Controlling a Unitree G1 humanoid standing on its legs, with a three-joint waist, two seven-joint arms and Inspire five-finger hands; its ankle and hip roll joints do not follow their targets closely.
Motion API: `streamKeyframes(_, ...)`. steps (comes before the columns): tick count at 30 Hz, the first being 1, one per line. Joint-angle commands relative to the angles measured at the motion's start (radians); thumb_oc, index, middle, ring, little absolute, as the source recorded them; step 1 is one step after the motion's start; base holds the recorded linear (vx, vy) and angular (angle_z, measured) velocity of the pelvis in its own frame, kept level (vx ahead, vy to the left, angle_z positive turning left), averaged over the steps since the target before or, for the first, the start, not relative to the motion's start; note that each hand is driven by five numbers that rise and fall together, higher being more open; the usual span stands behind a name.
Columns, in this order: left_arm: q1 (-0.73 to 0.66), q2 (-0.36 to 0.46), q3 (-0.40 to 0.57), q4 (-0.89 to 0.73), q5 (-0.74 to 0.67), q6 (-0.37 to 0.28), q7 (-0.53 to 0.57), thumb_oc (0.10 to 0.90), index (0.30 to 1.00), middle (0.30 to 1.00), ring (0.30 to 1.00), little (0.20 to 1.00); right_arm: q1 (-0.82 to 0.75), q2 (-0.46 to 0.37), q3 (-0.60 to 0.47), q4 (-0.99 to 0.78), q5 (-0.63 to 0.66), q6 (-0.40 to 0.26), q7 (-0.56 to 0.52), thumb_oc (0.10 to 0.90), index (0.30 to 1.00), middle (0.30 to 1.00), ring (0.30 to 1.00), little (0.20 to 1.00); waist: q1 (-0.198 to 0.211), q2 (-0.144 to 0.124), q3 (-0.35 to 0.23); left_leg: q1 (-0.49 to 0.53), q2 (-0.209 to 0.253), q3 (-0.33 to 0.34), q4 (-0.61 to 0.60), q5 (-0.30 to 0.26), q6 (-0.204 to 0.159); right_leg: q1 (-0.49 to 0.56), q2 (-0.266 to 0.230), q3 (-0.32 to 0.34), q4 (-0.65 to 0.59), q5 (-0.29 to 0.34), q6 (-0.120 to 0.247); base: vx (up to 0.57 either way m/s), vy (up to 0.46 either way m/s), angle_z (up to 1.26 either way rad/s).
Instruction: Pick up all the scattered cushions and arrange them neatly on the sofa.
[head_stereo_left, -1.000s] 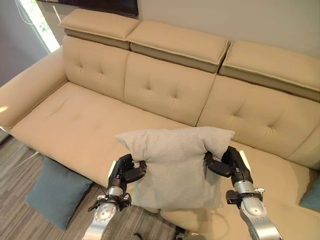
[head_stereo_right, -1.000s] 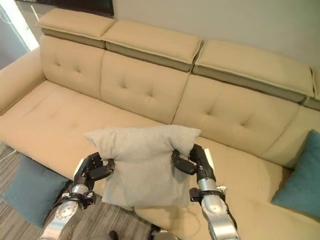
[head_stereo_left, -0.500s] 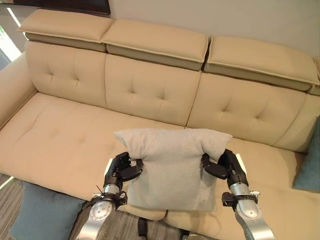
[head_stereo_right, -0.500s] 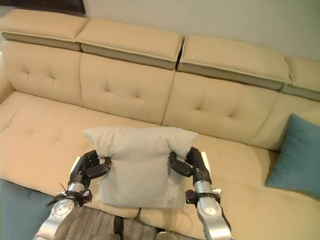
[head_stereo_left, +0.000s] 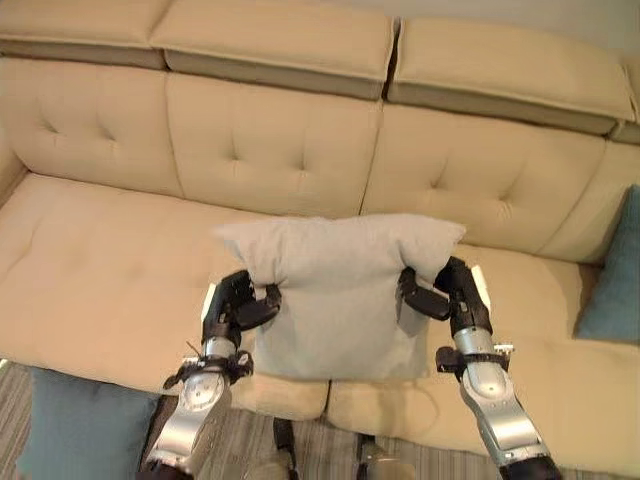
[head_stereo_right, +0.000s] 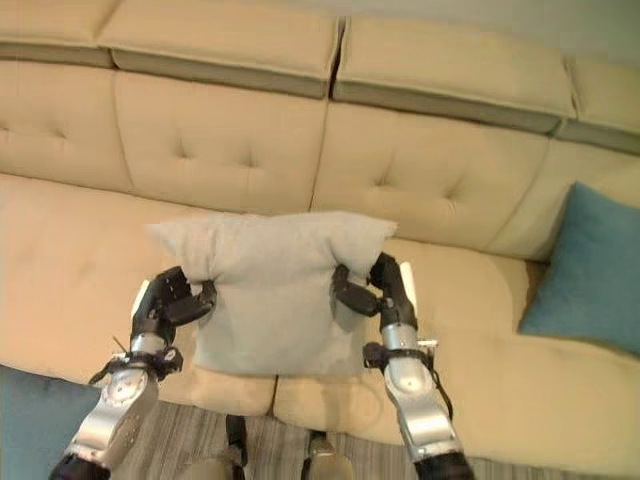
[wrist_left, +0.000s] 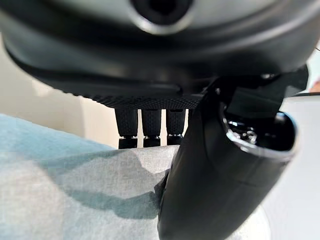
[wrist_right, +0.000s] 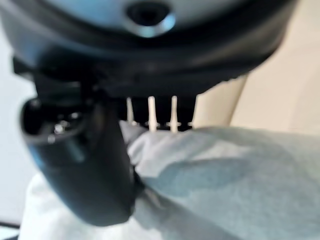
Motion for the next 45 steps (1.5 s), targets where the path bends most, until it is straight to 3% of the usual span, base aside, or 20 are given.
streamKeyframes(1,-0.293,-0.040,-0.093,-0.124,0.090,-0.211,0.009,0.400,0.300,0.300,0.300,0.300,-0.235,0.002,0.036,-0.181,-0.059,-0.160,-0.055,0.400,0.300,0.300,0.300,0.300,0.003,0.023,-0.061,0.012,-0.005,-0.012,0.002,-0.116,-0.010,-0.002,-0.010,-0.026,0.004,-0.073,0.081,-0.08,-0.012,0.08)
streamKeyframes(3,-0.512,-0.034,-0.150,-0.037,0.102,-0.228,0.080,0.400,0.300,0.300,0.300,0.300,-0.396,-0.015,0.066,-0.126,-0.078,-0.154,-0.125,0.400,0.300,0.300,0.300,0.300,-0.011,0.033,-0.055,-0.063,-0.006,-0.026,0.002,-0.089,-0.019,-0.069,-0.012,-0.022,0.004,-0.057,0.078,-0.11,-0.028,0.07)
streamKeyframes(4,-0.518,-0.034,-0.150,-0.033,0.101,-0.229,0.080,0.400,0.300,0.300,0.300,0.300,-0.401,-0.016,0.065,-0.123,-0.078,-0.155,-0.126,0.400,0.300,0.300,0.300,0.300,-0.011,0.033,-0.055,-0.067,-0.007,-0.026,0.002,-0.088,-0.019,-0.073,-0.012,-0.022,0.004,-0.056,0.077,-0.05,-0.025,0.03)
streamKeyframes(7,-0.727,-0.012,-0.209,0.072,0.116,-0.234,0.142,0.400,0.300,0.300,0.300,0.300,-0.571,-0.044,0.103,-0.043,-0.083,-0.154,-0.185,0.400,0.300,0.300,0.300,0.300,-0.019,0.037,-0.053,-0.117,-0.003,-0.032,0.002,-0.075,-0.025,-0.123,-0.010,-0.013,0.004,-0.048,0.077,-0.01,-0.011,-0.01)
streamKeyframes(9,-0.733,-0.011,-0.209,0.076,0.116,-0.236,0.142,0.400,0.300,0.300,0.300,0.300,-0.576,-0.045,0.103,-0.040,-0.083,-0.156,-0.186,0.400,0.300,0.300,0.300,0.300,-0.019,0.036,-0.054,-0.124,-0.004,-0.032,0.002,-0.069,-0.024,-0.130,-0.012,-0.013,0.004,-0.043,0.076,0.00,0.000,0.00)
streamKeyframes(11,-0.901,0.011,-0.253,0.183,0.111,-0.242,0.169,0.400,0.300,0.300,0.300,0.300,-0.724,-0.070,0.139,0.057,-0.071,-0.158,-0.224,0.400,0.300,0.300,0.300,0.300,-0.019,0.041,-0.048,-0.154,-0.001,-0.037,0.002,-0.063,-0.030,-0.159,-0.009,-0.008,0.004,-0.039,0.077,-0.01,-0.007,-0.03)
streamKeyframes(18,-1.116,0.027,-0.304,0.353,0.099,-0.249,0.208,0.400,0.300,0.300,0.300,0.300,-0.911,-0.107,0.188,0.207,-0.069,-0.160,-0.282,0.400,0.300,0.300,0.300,0.300,-0.025,0.051,-0.033,-0.208,-0.003,-0.047,0.002,-0.044,-0.041,-0.214,-0.009,-0.005,0.004,-0.029,0.078,0.00,-0.003,-0.01)
streamKeyframes(32,-1.246,0.006,-0.333,0.568,0.131,-0.248,0.260,0.400,0.300,0.300,0.300,0.300,-1.072,-0.141,0.236,0.454,-0.107,-0.175,-0.402,0.400,0.300,0.300,0.300,0.300,-0.041,0.071,-0.019,-0.339,-0.004,-0.046,0.002,-0.012,-0.063,-0.349,-0.007,0.008,0.004,-0.007,0.084,-0.01,-0.005,-0.01)
streamKeyframes(45,-1.288,0.010,-0.329,0.501,0.138,-0.270,0.289,0.400,0.300,0.300,0.300,0.300,-1.127,-0.199,0.230,0.422,-0.146,-0.167,-0.446,0.400,0.300,0.300,0.300,0.300,-0.048,0.074,-0.037,-0.368,0.000,-0.048,0.002,-0.011,-0.067,-0.386,-0.003,0.011,0.004,-0.004,0.087,0.00,-0.013,-0.01)
